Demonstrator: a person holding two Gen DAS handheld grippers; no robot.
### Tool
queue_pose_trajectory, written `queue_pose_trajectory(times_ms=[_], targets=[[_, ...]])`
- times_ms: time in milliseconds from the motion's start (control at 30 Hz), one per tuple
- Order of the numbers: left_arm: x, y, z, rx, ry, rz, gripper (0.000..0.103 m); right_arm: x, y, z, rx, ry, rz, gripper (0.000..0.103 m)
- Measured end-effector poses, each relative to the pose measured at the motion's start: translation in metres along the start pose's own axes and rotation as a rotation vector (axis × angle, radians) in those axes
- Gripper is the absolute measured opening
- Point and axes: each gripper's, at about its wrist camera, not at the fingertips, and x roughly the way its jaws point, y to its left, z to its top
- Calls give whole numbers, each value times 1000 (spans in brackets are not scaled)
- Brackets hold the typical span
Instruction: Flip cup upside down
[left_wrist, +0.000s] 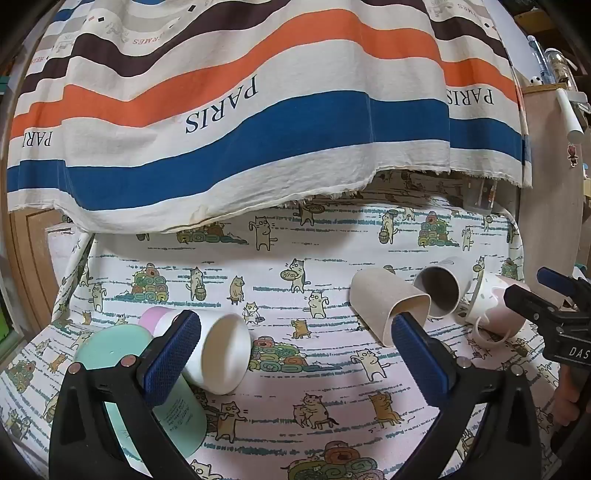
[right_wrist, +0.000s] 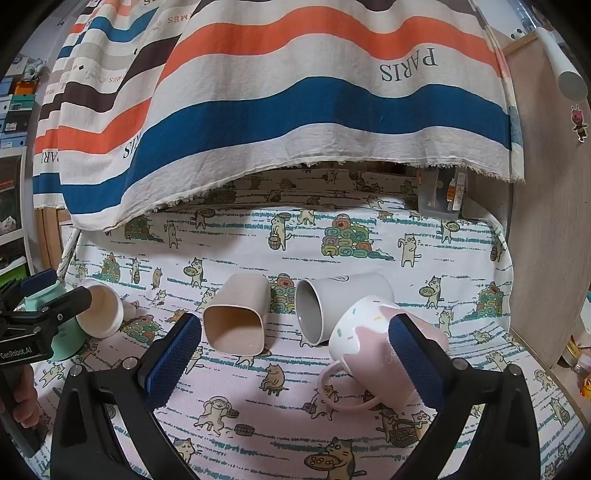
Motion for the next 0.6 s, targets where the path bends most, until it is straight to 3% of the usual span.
queue_pose_trajectory(times_ms=[600], targets=[[0, 0, 0, -2, -1, 0, 103, 0, 0, 0, -2, 2, -1, 102]])
